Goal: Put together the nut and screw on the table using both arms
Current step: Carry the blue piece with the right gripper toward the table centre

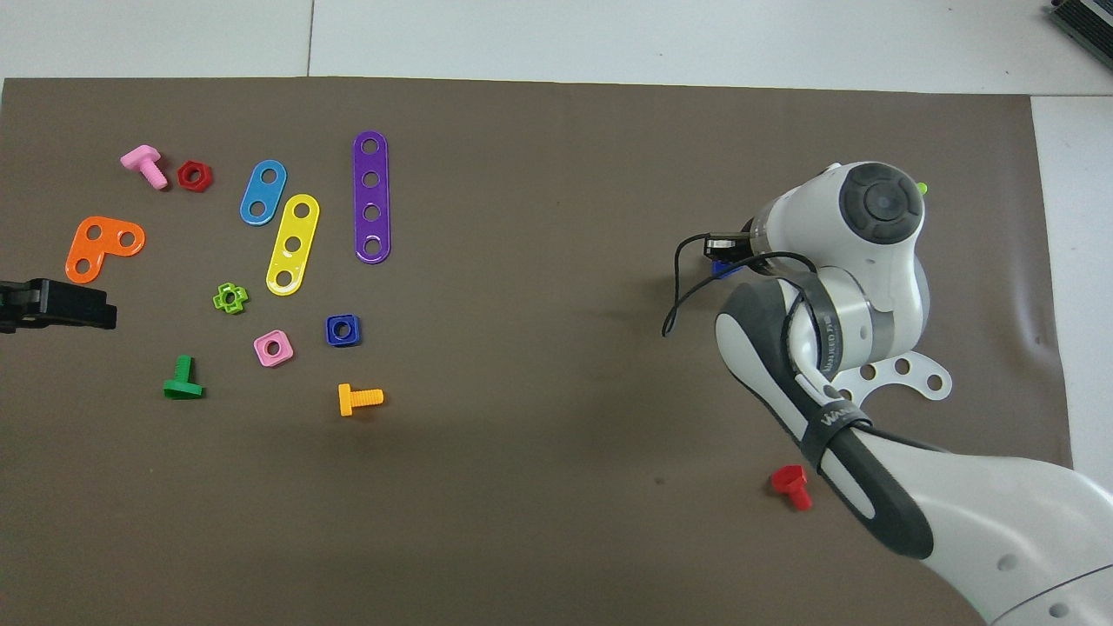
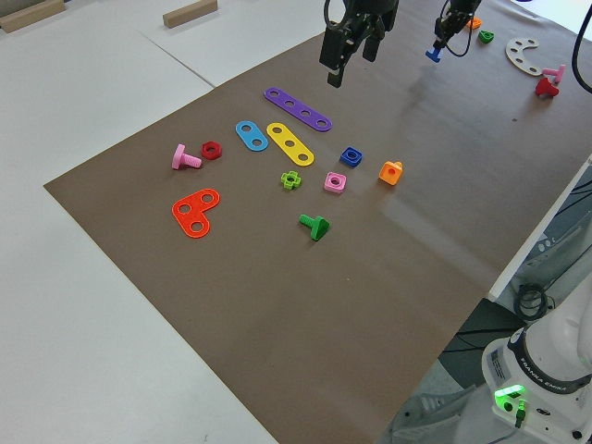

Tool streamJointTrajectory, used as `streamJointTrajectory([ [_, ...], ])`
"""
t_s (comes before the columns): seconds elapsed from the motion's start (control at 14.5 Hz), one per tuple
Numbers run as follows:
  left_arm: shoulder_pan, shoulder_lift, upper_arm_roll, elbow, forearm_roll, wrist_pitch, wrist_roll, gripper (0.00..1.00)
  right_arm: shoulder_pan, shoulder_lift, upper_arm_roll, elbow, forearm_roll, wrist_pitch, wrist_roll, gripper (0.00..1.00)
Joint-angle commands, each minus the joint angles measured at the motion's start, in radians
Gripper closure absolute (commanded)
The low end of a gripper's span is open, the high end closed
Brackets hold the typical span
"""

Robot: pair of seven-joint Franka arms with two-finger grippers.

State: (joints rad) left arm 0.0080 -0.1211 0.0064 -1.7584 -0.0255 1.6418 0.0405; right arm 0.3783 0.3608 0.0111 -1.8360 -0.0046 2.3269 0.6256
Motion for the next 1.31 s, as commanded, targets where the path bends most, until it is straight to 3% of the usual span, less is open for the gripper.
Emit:
streamJointTrajectory([
  [0.0, 0.001, -0.017, 0.001, -0.013, 0.007, -0.008, -0.004, 0.0, 0.072, -0.01, -0.002, -0.005, -0.035, 0.012, 0.135, 1.0],
  [0.41, 0.001, -0.017, 0.001, -0.013, 0.007, -0.008, -0.004, 0.0, 0.175, 0.032, 0.0, 0.06, -0.072, 0.023, 0.311, 1.0],
  [0.62, 0.001, -0.018, 0.001, -0.013, 0.007, -0.008, -0.005, 0.0, 0.214, 0.095, 0.0, 0.126, -0.078, 0.022, 0.347, 1.0],
  [1.24, 0.001, -0.017, 0.001, -0.013, 0.007, -0.008, -0.004, 0.0, 0.237, 0.099, 0.001, 0.113, -0.086, 0.015, 0.333, 1.0],
])
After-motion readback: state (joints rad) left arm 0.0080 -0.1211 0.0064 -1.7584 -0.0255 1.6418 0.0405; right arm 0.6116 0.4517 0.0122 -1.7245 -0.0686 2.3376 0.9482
